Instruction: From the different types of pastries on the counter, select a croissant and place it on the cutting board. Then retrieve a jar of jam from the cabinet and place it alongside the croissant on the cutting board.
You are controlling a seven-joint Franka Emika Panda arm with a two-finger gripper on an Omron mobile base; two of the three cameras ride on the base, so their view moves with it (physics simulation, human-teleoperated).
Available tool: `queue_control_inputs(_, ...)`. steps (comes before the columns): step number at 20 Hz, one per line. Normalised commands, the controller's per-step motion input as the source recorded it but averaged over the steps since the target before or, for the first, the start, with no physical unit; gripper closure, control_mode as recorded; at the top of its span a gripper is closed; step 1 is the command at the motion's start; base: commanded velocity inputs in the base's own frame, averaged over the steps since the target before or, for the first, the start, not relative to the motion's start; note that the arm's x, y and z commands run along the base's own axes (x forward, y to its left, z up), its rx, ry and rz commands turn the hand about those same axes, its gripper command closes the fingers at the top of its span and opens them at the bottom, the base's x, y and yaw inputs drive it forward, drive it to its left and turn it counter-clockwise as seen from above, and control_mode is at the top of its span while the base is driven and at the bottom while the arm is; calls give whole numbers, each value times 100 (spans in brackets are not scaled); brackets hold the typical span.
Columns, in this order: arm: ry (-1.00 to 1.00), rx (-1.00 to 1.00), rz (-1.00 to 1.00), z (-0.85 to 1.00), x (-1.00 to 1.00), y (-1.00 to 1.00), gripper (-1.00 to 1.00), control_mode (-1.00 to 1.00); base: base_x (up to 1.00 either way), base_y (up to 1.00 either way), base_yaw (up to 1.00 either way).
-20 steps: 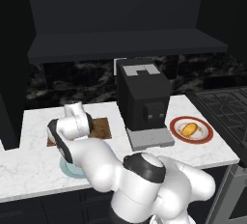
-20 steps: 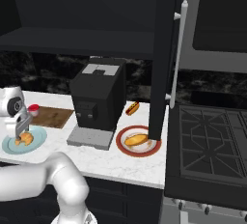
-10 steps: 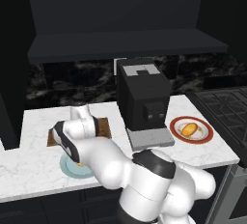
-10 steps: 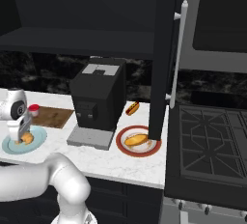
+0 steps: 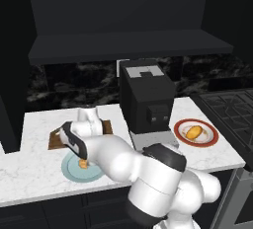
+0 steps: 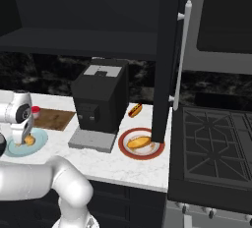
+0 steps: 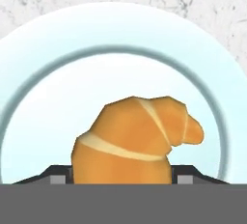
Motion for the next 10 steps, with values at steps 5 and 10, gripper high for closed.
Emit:
queue_control_inputs(5,4,3,0,39,0,3,100,-100,0,0,0)
queue_control_inputs(10,2,0,0,32,0,10,100,-100,0,0,0)
